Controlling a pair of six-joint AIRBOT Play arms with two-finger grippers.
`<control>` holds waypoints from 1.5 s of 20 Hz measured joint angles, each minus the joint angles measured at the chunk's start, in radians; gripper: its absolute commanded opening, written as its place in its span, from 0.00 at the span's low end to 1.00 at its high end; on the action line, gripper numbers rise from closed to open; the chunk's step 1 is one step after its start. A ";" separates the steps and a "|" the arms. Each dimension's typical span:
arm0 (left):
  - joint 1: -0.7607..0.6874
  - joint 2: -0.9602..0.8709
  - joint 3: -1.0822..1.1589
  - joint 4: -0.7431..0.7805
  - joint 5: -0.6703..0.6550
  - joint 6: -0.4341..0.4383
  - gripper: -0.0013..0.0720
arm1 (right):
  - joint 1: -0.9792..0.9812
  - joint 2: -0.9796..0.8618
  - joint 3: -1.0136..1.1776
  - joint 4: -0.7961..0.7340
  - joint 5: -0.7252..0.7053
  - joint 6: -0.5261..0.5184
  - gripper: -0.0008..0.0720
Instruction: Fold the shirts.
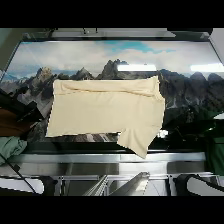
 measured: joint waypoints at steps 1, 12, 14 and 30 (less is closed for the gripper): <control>0.011 0.000 0.000 -0.001 0.000 -0.001 0.35 | 0.031 -0.014 -0.019 0.039 -0.011 -0.008 0.73; 0.028 0.002 -0.262 -0.033 0.192 0.027 0.40 | 0.285 -0.096 -0.067 0.245 -0.156 -0.105 0.47; 0.025 0.002 -0.291 -0.077 0.214 0.050 0.40 | 0.285 -0.097 -0.068 0.247 -0.156 -0.115 0.47; 0.021 -0.004 -0.267 -0.260 0.329 0.216 0.06 | 0.284 -0.098 -0.068 0.260 -0.162 -0.149 0.21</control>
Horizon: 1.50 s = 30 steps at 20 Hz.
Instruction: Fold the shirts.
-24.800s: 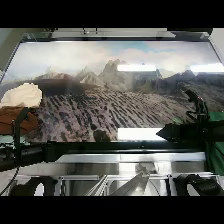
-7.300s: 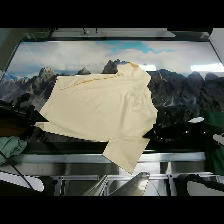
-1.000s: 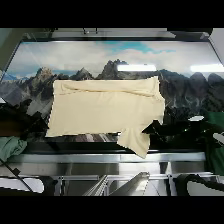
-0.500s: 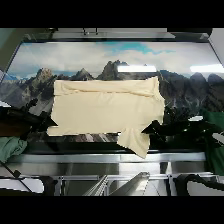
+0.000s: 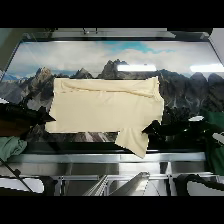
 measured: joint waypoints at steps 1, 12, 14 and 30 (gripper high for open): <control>0.000 0.000 0.001 -0.005 -0.008 0.004 0.05 | 0.000 -0.001 0.000 -0.001 -0.011 -0.001 0.08; 0.001 0.000 0.162 -0.180 -0.233 0.033 0.05 | -0.053 0.096 0.225 0.032 0.159 -0.013 0.04; 0.001 0.000 0.225 -0.183 -0.242 0.020 0.05 | -0.088 0.090 0.326 0.043 0.168 -0.006 0.04; -0.116 -0.364 0.751 -0.188 -0.123 -0.117 0.05 | -0.076 -0.431 0.834 0.181 0.029 -0.092 0.04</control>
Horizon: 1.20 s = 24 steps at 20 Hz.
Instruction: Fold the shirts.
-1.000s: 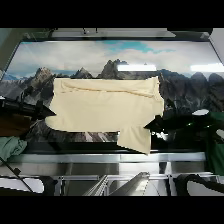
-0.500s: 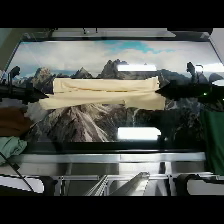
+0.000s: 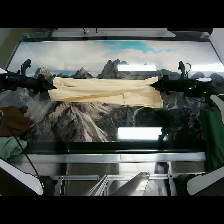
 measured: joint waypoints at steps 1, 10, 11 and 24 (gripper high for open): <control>-0.008 -0.035 0.041 0.002 0.000 -0.010 0.05 | 0.002 -0.016 0.004 0.002 -0.013 -0.013 0.04; -0.027 -0.179 0.195 0.003 0.029 -0.047 0.07 | 0.018 -0.071 0.028 0.024 -0.100 -0.084 0.05; -0.025 -0.182 0.195 0.003 0.034 -0.047 0.41 | 0.018 -0.072 0.031 0.025 -0.104 -0.088 0.21; 0.047 -0.010 0.196 -0.008 -0.049 -0.081 0.96 | -0.134 -0.046 0.083 -0.204 -0.005 0.050 0.91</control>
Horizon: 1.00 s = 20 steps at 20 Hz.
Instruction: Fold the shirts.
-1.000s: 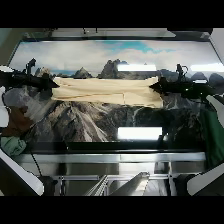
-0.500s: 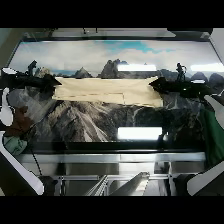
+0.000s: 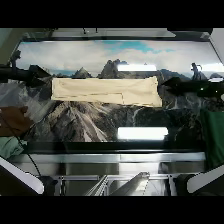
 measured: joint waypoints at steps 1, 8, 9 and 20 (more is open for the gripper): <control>-0.001 0.023 0.000 -0.003 -0.003 0.000 0.96 | 0.003 -0.014 0.001 0.000 0.019 0.015 0.91; -0.165 0.071 0.000 -0.121 -0.044 -0.004 0.02 | 0.135 -0.111 0.005 0.130 0.079 -0.001 0.09; -0.212 0.067 0.000 -0.131 -0.047 -0.004 0.01 | 0.153 -0.118 0.007 0.164 0.083 -0.011 0.04; -0.752 -0.080 0.000 0.286 0.333 -0.144 0.01 | 0.210 0.001 0.203 0.258 0.268 0.026 0.04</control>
